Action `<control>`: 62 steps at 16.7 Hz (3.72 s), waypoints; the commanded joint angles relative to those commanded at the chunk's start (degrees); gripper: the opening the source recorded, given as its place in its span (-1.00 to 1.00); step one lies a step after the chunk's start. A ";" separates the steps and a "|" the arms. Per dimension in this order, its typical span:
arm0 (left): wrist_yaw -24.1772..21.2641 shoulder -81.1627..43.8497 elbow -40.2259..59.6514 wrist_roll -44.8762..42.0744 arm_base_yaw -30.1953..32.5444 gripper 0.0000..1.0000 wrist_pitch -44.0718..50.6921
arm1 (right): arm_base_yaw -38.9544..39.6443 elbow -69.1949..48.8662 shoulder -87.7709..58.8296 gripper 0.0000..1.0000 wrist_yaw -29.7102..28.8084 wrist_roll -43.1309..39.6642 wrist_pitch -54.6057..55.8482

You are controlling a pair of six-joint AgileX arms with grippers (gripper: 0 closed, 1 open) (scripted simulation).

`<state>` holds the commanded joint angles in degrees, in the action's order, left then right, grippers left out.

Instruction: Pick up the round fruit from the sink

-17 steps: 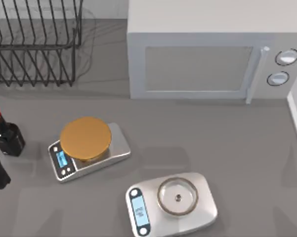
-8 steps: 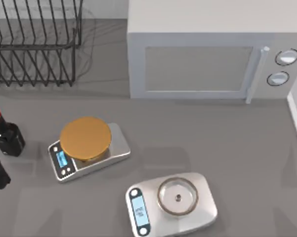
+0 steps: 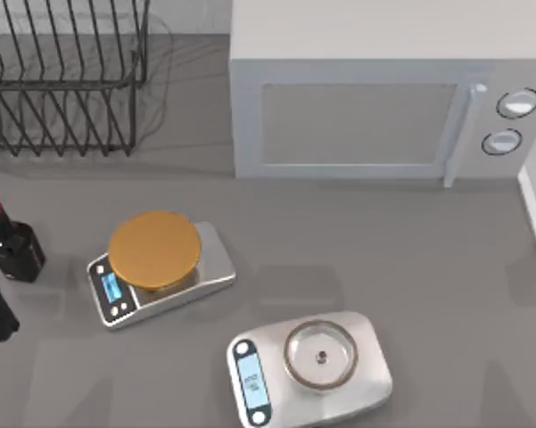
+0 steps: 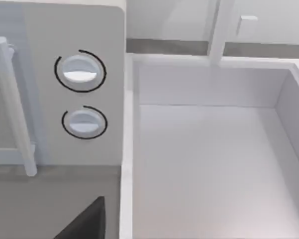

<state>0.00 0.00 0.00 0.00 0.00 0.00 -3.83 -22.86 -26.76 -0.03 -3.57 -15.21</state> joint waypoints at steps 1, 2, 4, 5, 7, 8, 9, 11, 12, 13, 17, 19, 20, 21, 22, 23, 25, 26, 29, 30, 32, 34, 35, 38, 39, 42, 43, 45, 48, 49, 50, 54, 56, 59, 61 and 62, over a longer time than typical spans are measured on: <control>0.00 0.00 0.00 0.00 0.00 1.00 0.00 | -0.71 -4.25 -5.60 1.00 -0.01 -0.66 -2.80; 0.00 0.00 0.00 0.00 0.00 1.00 0.00 | -1.44 -8.67 -11.54 1.00 -0.01 -1.34 -5.72; 0.00 0.00 0.00 0.00 0.00 1.00 0.00 | -2.97 -17.85 -24.10 1.00 -0.03 -2.77 -11.79; 0.00 0.00 0.00 0.00 0.00 1.00 0.00 | -3.75 -22.53 -30.58 1.00 -0.03 -3.49 -14.88; 0.00 0.00 0.00 0.00 0.00 1.00 0.00 | -5.30 -31.88 -43.57 1.00 -0.05 -4.93 -21.02; 0.00 0.00 0.00 0.00 0.00 1.00 0.00 | -6.05 -36.44 -49.92 1.00 -0.05 -5.64 -24.01; 0.00 0.00 0.00 0.00 0.00 1.00 0.00 | -6.78 -40.88 -56.08 1.00 -0.06 -6.31 -26.91; 0.00 0.00 0.00 0.00 0.00 1.00 0.00 | -8.14 -49.17 -67.58 1.00 -0.07 -7.58 -32.30; 0.00 0.00 0.00 0.00 0.00 1.00 0.00 | -8.76 -52.93 -72.79 1.00 -0.08 -8.16 -34.75; 0.00 0.00 0.00 0.00 0.00 1.00 0.00 | -9.32 -56.38 -77.55 1.00 -0.08 -8.68 -37.00; 0.00 0.00 0.00 0.00 0.00 1.00 0.00 | -10.99 -66.38 -90.92 1.00 -0.10 -10.24 -43.62; 0.00 0.00 0.00 0.00 0.00 1.00 0.00 | -11.39 -68.74 -93.95 1.00 -0.10 -10.61 -45.22; 0.00 0.00 0.00 0.00 0.00 1.00 0.00 | -11.47 -69.19 -94.54 1.00 -0.10 -10.69 -45.54; 0.00 0.00 0.00 0.00 0.00 1.00 0.00 | -11.47 -69.19 -94.54 1.00 -0.10 -10.69 -45.54; 0.00 0.00 0.00 0.00 0.00 1.00 0.00 | -11.47 -69.19 -94.54 1.00 -0.10 -10.69 -45.54; 0.00 0.00 0.00 0.00 0.00 1.00 0.00 | -11.47 -69.19 -94.54 1.00 -0.10 -10.69 -45.54; 0.00 0.00 0.00 0.00 0.00 1.00 0.00 | -11.16 -69.02 -94.42 1.00 -0.11 -10.64 -45.41; 0.00 0.00 0.00 0.00 0.00 1.00 0.00 | -11.16 -68.95 -94.53 1.00 -0.11 -10.63 -45.27; 0.00 0.00 0.00 0.00 0.00 1.00 0.00 | -11.19 -67.21 -97.23 1.00 -0.14 -10.60 -41.32; 0.00 0.00 0.00 0.00 0.00 1.00 0.00 | -11.22 -66.28 -98.74 1.00 -0.15 -10.58 -38.80; 0.00 0.00 0.00 0.00 0.00 1.00 0.00 | -11.27 -64.12 -102.31 1.00 -0.18 -10.54 -32.39; 0.00 0.00 0.00 0.00 0.00 1.00 0.00 | -11.32 -61.75 -105.98 1.00 -0.22 -10.48 -25.65; 0.00 0.00 0.00 0.00 0.00 1.00 0.00 | -11.34 -60.65 -107.67 1.00 -0.24 -10.45 -22.86; 0.00 0.00 0.00 0.00 0.00 1.00 0.00 | -11.39 -58.51 -111.12 1.00 -0.27 -10.41 -18.17; 0.00 0.00 0.00 0.00 0.00 1.00 0.00 | -11.40 -58.35 -111.40 1.00 -0.27 -10.41 -17.84; 0.00 0.00 0.00 0.00 0.00 1.00 0.00 | -11.40 -58.35 -111.40 1.00 -0.27 -10.41 -17.84; 0.00 0.00 0.00 0.00 0.00 1.00 0.00 | -11.40 -58.35 -111.40 0.85 -0.27 -10.41 -17.84; 0.00 0.00 0.00 0.00 0.00 1.00 0.00 | -11.40 -58.35 -111.40 0.55 -0.27 -10.41 -17.84; 0.00 0.00 0.00 0.00 0.00 1.00 0.00 | -11.40 -58.35 -111.40 0.10 -0.27 -10.41 -17.84; 0.00 0.00 0.00 0.00 0.00 1.00 0.00 | -11.40 -58.35 -111.40 -0.06 -0.27 -10.41 -17.84; 0.00 0.00 0.00 0.00 0.00 1.00 0.00 | -11.40 -58.35 -111.40 -0.21 -0.27 -10.41 -17.84; 0.00 0.00 0.00 0.00 0.00 1.00 0.00 | -11.40 -58.35 -111.40 -0.81 -0.27 -10.41 -17.84; 0.00 0.00 0.00 0.00 0.00 1.00 0.00 | -11.40 -58.35 -111.40 -1.00 -0.27 -10.41 -17.84; 0.00 0.00 0.00 0.00 0.00 1.00 0.00 | -11.40 -58.35 -111.40 -1.00 -0.27 -10.41 -17.84; 0.00 0.00 0.00 0.00 0.00 1.00 0.00 | -11.40 -58.35 -111.40 -1.00 -0.27 -10.41 -17.84; 0.00 0.00 0.00 0.00 0.00 1.00 0.00 | -11.40 -58.35 -111.40 -1.00 -0.27 -10.41 -17.84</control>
<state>0.00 0.00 0.00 0.00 0.00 0.00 -15.23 -81.20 -138.16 -0.30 -13.98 -33.04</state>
